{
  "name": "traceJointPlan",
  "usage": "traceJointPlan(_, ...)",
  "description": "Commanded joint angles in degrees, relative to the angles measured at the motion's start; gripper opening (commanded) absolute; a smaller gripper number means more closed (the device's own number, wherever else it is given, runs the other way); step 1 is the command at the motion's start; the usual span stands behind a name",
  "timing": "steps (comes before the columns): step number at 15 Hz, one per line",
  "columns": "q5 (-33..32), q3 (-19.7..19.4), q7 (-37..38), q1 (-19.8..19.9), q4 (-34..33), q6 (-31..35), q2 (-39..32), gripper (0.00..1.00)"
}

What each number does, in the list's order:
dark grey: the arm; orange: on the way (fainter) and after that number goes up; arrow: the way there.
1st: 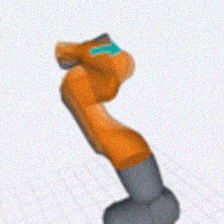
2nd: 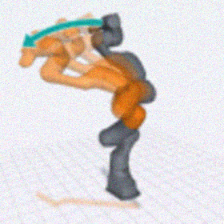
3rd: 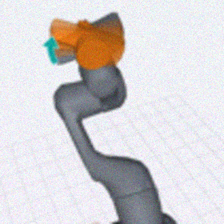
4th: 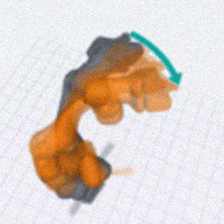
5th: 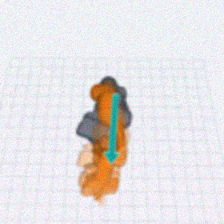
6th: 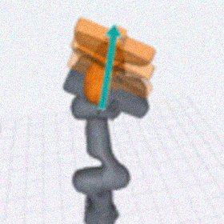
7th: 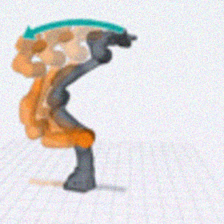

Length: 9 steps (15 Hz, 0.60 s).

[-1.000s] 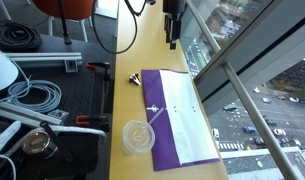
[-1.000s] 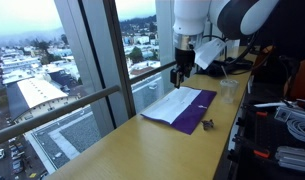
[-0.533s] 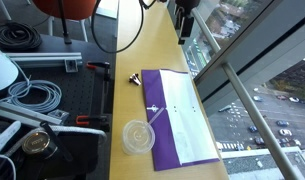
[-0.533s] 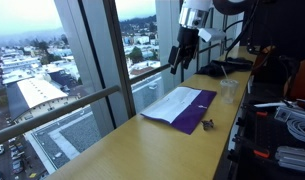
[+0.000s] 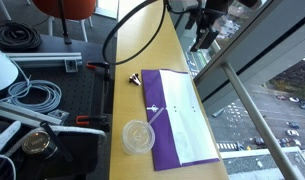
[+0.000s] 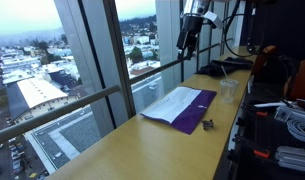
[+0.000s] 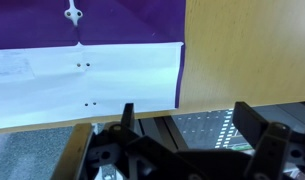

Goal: Open the purple file

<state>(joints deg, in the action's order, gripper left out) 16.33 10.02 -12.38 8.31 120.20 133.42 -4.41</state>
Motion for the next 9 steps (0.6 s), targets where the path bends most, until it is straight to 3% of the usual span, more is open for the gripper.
traceJointPlan(1,0.70,-5.35,-4.89,-1.48,-1.97,-8.06,1.88,1.00)
traceJointPlan(2,0.25,-5.59,-3.08,-2.58,-1.40,-4.73,0.67,1.00)
traceJointPlan(9,0.19,-6.61,-4.29,-2.96,-1.75,-6.62,1.23,1.00)
